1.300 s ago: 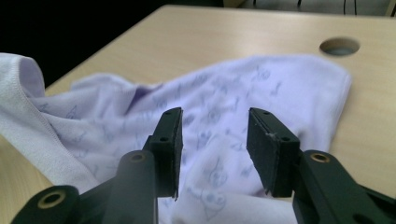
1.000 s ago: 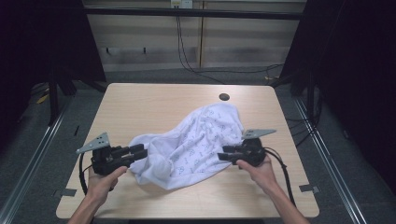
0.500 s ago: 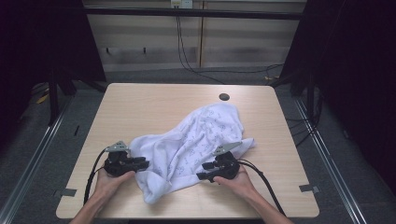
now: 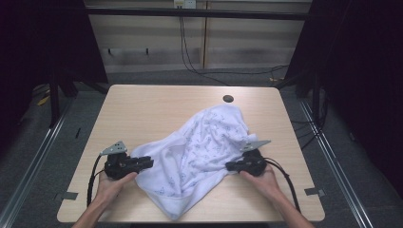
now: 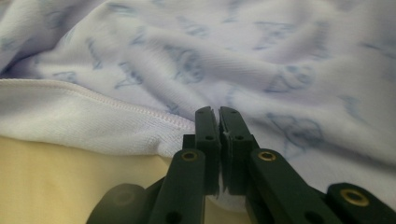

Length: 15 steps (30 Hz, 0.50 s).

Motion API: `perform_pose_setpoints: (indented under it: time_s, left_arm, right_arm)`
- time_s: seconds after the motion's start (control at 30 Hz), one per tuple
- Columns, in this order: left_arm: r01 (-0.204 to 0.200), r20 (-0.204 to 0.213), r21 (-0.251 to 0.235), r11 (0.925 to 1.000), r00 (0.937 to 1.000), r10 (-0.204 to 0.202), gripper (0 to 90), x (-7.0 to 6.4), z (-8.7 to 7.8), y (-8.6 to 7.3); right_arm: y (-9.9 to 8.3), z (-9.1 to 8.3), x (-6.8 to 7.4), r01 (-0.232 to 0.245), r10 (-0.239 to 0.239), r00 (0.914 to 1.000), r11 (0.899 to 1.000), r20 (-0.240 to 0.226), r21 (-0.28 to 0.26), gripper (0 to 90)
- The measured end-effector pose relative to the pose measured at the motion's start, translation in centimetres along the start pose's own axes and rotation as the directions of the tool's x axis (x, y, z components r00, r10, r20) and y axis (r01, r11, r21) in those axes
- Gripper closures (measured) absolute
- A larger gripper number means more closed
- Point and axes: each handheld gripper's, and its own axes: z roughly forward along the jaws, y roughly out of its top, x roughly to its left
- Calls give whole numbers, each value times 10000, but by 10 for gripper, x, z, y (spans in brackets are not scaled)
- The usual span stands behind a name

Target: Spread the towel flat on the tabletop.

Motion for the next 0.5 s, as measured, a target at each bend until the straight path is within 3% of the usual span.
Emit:
perform_pose_setpoints:
  time_s: [0.03, 0.07, 0.1, 0.17, 0.23, 0.27, 0.3, 0.37, 0.4, 0.5]
  left_arm:
    - [0, 0, 0, 10000, 10000, 0, 716, 0, 0, 0]
    - [-9, -47, 27, 10000, 10000, 10, 716, 0, 2, 1]
    - [-56, -66, 98, 9999, 10000, 57, 716, -1, 5, 1]
    - [-231, -176, 265, 9994, 9996, 235, 710, -4, 9, 2]
    - [-363, -17, 450, 9983, 9993, 364, 710, -6, 14, 3]
    - [-582, -15, 902, 9942, 9983, 586, 714, -11, 21, 2]
    - [-582, -15, 902, 9942, 9983, 586, 733, -11, 21, 2]
    - [-705, 140, 1744, 9821, 9975, 691, 769, -15, 30, -4]
    - [-848, 143, 1982, 9765, 9964, 836, 817, -17, 32, -8]
    - [-728, 242, 2195, 9729, 9973, 692, 895, -21, 27, -11]
  right_arm:
    - [0, 0, 0, 0, 0, 10000, 10000, 0, 0, 869]
    - [-3, -11, -16, -187, 191, 9969, 9998, 769, -55, 869]
    - [-3, -11, -16, -187, 191, 9969, 9998, 769, -55, 869]
    - [-4, -20, -36, -481, 517, 9848, 9985, 1656, -258, 865]
    - [-3, -23, -46, -722, 788, 9753, 9966, 2064, -391, 843]
    - [-2, -26, -47, -775, 866, 9716, 9958, 2203, -494, 793]
    - [-2, -26, -47, -775, 866, 9716, 9958, 2203, -494, 793]
    - [0, -32, -42, -911, 1058, 9744, 9925, 1985, -818, 682]
    - [1, -37, -34, -743, 937, 9786, 9911, 1830, -1103, 650]
    - [6, -45, -6, -562, 718, 9927, 9862, 966, -1557, 640]
